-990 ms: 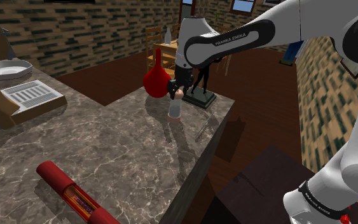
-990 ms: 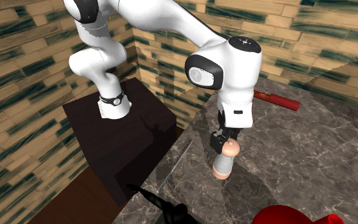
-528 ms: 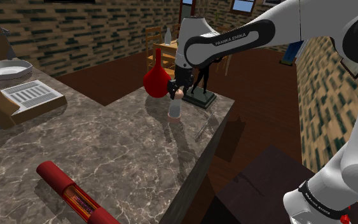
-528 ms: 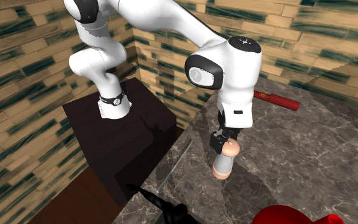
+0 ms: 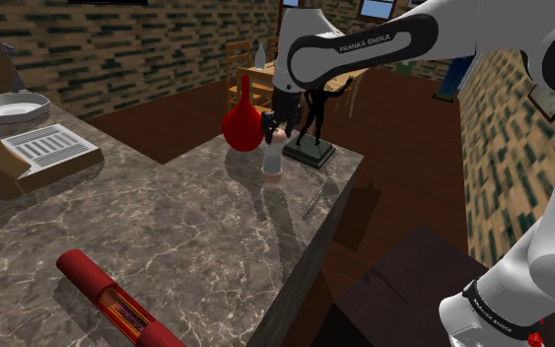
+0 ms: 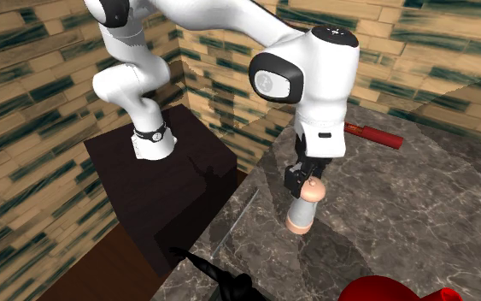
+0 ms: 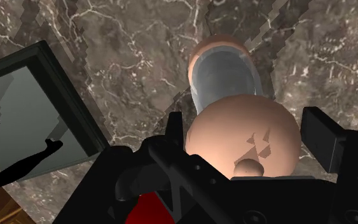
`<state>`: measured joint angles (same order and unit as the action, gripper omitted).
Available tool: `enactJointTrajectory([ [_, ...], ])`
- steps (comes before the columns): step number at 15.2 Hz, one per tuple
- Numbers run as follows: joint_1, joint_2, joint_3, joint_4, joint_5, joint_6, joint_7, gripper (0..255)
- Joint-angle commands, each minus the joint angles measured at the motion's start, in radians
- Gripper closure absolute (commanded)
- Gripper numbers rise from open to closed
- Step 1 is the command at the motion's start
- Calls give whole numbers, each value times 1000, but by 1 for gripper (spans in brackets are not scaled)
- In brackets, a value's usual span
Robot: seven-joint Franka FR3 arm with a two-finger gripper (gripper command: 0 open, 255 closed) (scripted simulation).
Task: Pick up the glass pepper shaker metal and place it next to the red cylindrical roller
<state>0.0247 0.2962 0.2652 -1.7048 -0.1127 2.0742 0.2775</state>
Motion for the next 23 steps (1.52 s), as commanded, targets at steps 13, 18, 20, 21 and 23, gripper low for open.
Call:
enactJointTrajectory([
  [13,2,-28,5,151,14,-178,-13,255],
  [18,4,-28,7,219,15,-245,-16,255],
  [20,6,-26,7,248,15,-273,-17,255],
  [21,7,-25,8,264,15,-287,-17,255],
  [23,9,-21,8,296,14,-316,-18,255],
])
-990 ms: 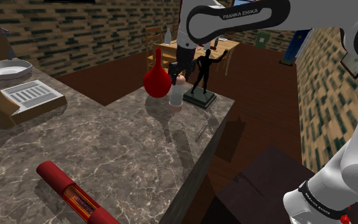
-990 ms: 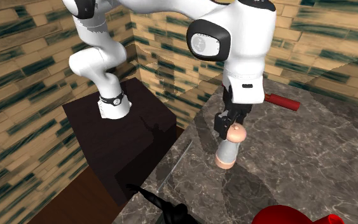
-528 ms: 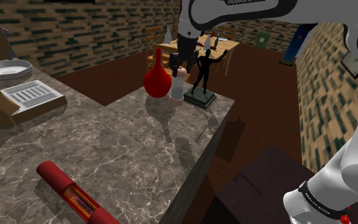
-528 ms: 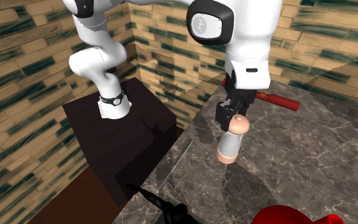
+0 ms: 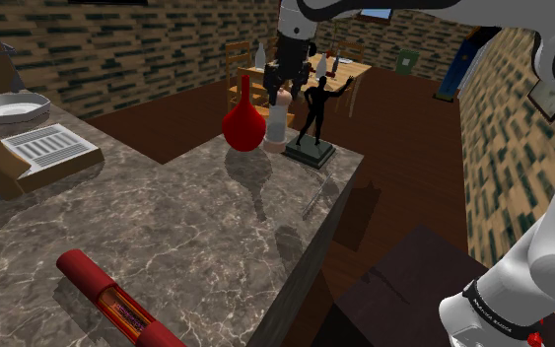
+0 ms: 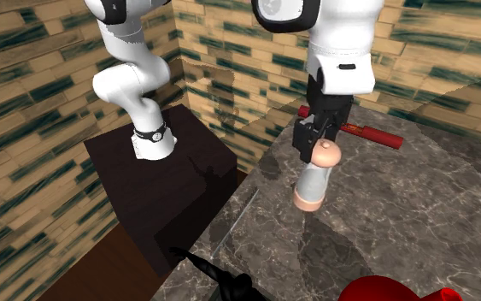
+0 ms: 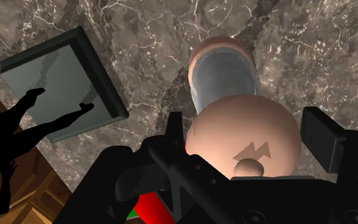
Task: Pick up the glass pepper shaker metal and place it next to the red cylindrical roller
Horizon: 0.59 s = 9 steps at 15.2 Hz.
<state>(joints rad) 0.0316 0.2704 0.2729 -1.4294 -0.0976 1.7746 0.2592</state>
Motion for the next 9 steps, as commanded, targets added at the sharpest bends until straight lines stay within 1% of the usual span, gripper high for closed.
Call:
enactJointTrajectory([
  [1,3,7,1,37,-2,-30,0,255],
  [9,15,39,2,191,-10,-154,-1,255],
])
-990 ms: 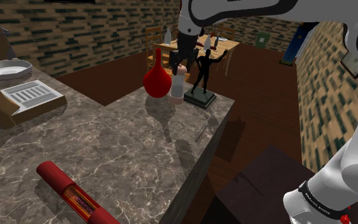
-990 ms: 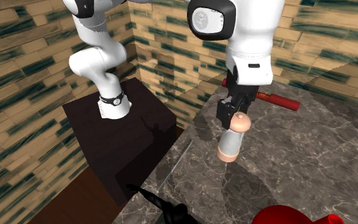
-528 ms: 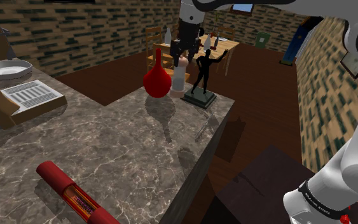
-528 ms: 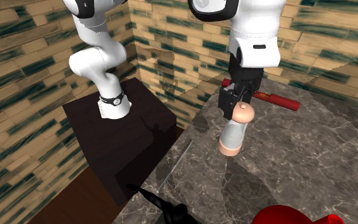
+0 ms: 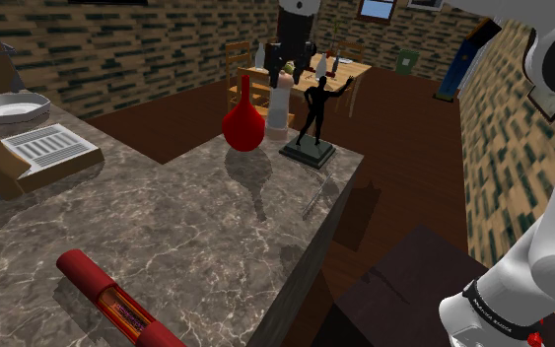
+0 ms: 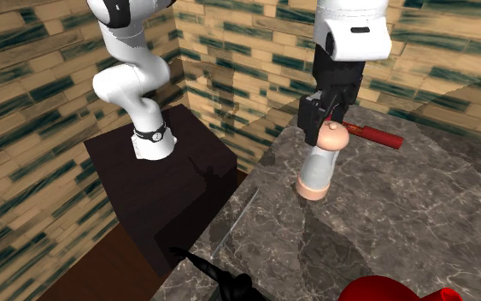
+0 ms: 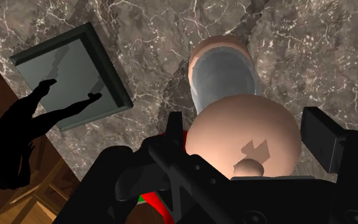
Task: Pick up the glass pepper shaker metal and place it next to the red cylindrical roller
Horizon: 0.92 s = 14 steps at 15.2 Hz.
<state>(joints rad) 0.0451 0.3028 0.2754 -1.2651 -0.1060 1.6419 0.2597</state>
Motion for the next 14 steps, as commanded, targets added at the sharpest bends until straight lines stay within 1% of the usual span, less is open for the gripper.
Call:
enactJointTrajectory([
  [1,4,12,0,50,-3,-38,-1,255],
  [10,33,92,1,290,-27,-200,-1,255],
  [14,70,2,25,155,-16,-157,76,255],
])
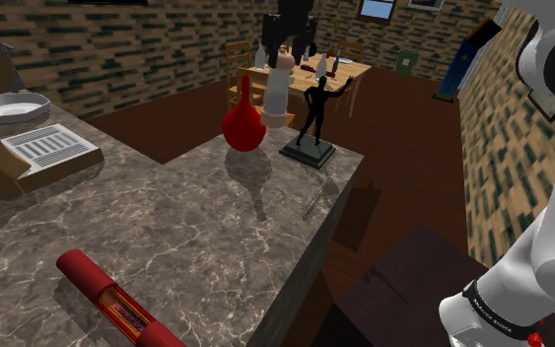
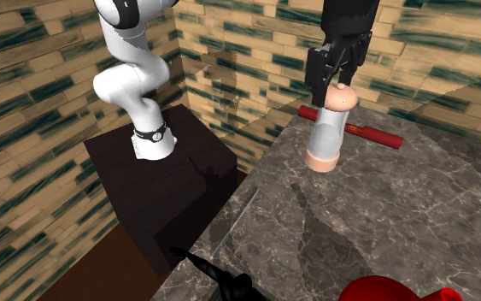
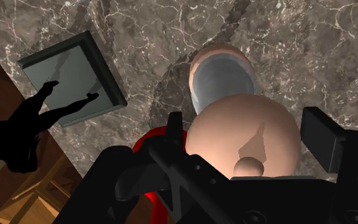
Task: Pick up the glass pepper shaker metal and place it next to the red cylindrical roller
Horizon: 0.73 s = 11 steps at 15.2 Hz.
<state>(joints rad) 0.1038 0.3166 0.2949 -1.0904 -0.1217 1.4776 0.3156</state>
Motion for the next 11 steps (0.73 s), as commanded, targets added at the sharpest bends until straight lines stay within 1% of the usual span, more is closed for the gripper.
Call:
enactJointTrajectory([
  [1,22,-30,13,-45,2,14,40,255],
  [6,79,-94,50,-136,5,37,142,255],
  [11,145,-124,91,-178,0,42,250,255],
])
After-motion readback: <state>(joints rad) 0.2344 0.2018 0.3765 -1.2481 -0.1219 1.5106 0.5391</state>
